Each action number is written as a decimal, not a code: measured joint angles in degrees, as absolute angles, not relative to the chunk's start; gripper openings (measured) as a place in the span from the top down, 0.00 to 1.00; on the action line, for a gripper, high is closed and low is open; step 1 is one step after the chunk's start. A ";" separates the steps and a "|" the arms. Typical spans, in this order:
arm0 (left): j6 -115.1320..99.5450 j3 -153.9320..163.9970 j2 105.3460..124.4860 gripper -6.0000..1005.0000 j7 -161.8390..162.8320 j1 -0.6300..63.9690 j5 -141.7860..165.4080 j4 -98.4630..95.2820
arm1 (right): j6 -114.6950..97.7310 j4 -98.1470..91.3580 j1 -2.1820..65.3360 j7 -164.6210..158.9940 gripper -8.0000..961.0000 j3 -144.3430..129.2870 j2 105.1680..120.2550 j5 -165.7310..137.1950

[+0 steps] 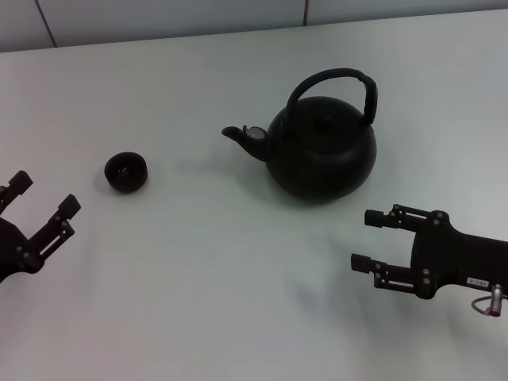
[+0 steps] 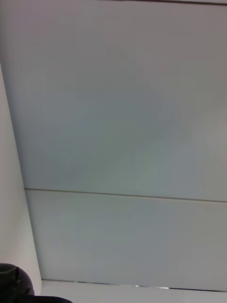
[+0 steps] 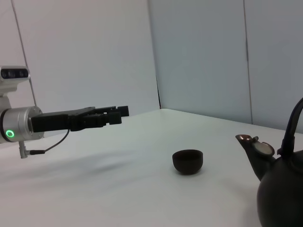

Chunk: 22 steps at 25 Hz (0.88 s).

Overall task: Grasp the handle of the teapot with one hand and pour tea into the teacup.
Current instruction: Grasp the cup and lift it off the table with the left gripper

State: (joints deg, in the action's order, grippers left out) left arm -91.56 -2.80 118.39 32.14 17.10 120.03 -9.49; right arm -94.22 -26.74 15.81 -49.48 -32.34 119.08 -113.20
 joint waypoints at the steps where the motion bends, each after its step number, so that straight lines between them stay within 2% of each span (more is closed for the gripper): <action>1: -91.56 -2.80 118.39 0.21 32.14 17.10 120.03 -9.49 | -94.22 -26.79 15.85 -49.48 0.26 -32.34 119.08 -113.20; 16: -81.61 1.04 118.56 0.20 26.19 18.24 121.46 -8.08 | -94.07 -26.71 16.24 -49.49 0.26 -32.34 119.08 -113.19; 22: -76.18 1.03 118.64 0.20 25.56 21.45 121.44 -5.48 | -94.17 -26.71 16.38 -49.49 0.26 -32.26 119.08 -113.19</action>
